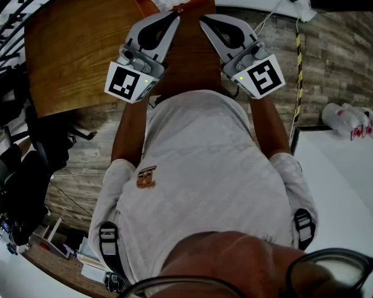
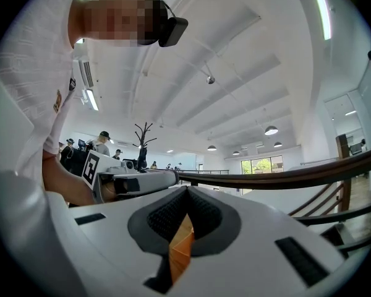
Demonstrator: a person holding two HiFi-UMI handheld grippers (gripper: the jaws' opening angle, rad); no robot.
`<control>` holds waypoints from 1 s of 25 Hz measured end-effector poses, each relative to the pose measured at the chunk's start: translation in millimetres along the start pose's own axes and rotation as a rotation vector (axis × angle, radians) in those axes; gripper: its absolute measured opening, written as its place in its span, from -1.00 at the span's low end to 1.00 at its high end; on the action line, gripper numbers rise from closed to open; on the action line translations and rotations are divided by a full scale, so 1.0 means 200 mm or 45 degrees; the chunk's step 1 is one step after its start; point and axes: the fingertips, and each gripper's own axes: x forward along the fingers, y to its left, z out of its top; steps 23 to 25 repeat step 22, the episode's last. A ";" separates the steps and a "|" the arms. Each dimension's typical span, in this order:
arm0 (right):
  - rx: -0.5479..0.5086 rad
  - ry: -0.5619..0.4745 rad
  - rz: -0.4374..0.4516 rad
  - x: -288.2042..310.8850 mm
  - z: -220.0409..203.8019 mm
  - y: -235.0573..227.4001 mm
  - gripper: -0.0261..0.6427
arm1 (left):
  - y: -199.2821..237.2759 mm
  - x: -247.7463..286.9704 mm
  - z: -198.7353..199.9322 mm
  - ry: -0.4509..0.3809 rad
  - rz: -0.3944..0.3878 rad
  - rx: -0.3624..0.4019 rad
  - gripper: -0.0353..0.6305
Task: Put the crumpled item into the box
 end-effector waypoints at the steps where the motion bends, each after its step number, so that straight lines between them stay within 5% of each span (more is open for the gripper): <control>1: -0.002 0.000 0.000 0.00 0.00 0.00 -0.83 | 0.00 0.00 0.00 -0.001 0.000 0.000 -0.83; 25: -0.024 0.006 -0.003 -0.01 0.01 0.00 -0.83 | 0.00 0.00 0.03 -0.018 0.010 0.003 -0.83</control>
